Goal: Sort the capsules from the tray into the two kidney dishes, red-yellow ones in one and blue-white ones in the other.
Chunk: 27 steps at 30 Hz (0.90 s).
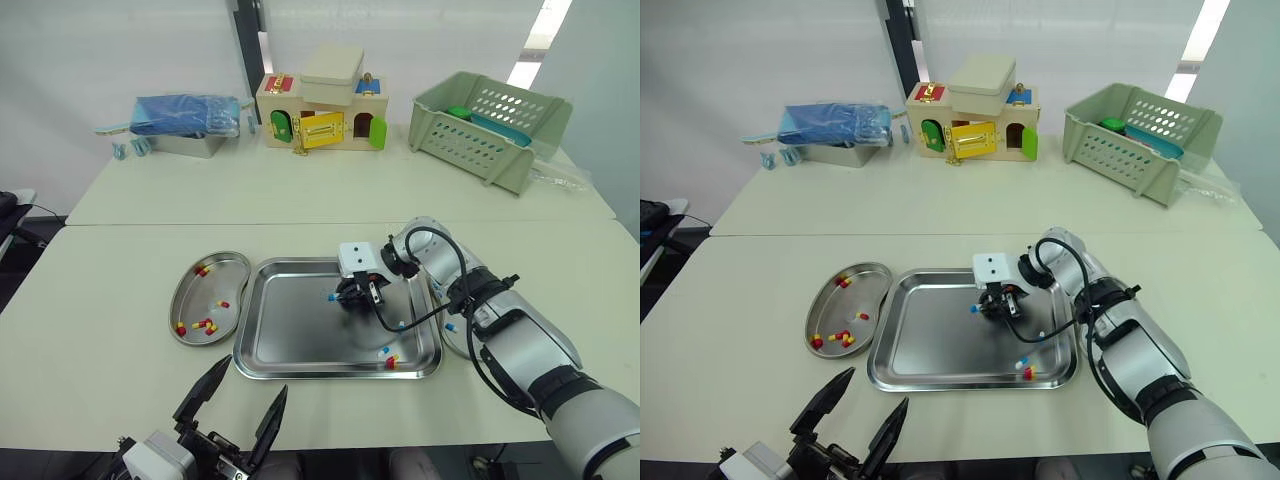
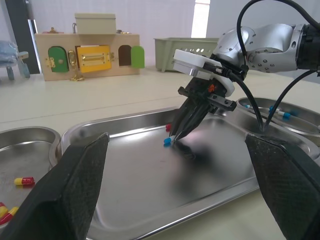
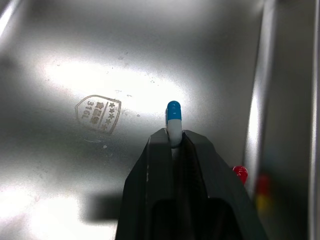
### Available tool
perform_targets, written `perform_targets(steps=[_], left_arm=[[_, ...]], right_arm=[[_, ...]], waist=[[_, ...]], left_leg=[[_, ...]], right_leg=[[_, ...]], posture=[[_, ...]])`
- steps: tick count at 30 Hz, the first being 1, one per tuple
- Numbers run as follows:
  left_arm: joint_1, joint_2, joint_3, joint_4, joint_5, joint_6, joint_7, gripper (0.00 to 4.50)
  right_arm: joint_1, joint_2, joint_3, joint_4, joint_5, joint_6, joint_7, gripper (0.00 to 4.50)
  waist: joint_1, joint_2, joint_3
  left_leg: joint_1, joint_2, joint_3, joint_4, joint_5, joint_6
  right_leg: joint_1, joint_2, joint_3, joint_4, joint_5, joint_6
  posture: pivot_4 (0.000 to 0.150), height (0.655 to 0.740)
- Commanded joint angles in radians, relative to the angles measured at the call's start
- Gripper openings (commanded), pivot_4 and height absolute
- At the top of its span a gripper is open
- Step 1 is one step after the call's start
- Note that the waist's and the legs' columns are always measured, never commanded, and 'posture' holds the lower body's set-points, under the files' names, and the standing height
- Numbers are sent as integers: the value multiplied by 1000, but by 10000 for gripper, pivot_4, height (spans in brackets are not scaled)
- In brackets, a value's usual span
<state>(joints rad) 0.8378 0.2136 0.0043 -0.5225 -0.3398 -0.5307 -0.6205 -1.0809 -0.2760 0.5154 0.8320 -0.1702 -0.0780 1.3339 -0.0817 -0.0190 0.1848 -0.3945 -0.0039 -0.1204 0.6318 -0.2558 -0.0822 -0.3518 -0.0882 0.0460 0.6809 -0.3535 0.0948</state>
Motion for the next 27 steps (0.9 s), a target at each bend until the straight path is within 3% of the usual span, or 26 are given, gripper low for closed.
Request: perform_targets(steps=[1,10,16,23,27], left_arm=[[-10,9,-3,-1,-14,-18,8,45000],[-15,21,0,7,-13,-27,11,45000],[-15,68,15,0,-30,-40,-23,45000],[-74,205,-17,66,-78,-108,-189,45000],[-158,277,-48,135,-156,-110,-316,45000]], right_arm=[[-9,6,-13,2,-6,-5,13,102],[2,-3,-47,-51,22,11,44,102],[78,-95,-110,-278,100,112,109,102],[349,-351,-292,-745,254,383,102,102],[564,-560,-494,-947,328,535,57,102]], waist=[[0,0,0],[0,1,0],[5,2,0],[34,2,0],[52,3,0]], left_leg=[[0,0,0,0,0,0],[0,0,0,0,0,0],[-1,0,-1,0,0,0],[-3,0,-1,2,0,0],[-3,-1,-1,2,0,0]], right_leg=[[0,0,0,0,0,0],[0,0,0,0,0,0],[0,0,-1,0,0,0],[0,0,-2,-1,0,0],[0,0,-2,-1,0,0]], posture=[[1500,7400],[1500,7400],[1500,7400],[1500,7400],[1500,7400]])
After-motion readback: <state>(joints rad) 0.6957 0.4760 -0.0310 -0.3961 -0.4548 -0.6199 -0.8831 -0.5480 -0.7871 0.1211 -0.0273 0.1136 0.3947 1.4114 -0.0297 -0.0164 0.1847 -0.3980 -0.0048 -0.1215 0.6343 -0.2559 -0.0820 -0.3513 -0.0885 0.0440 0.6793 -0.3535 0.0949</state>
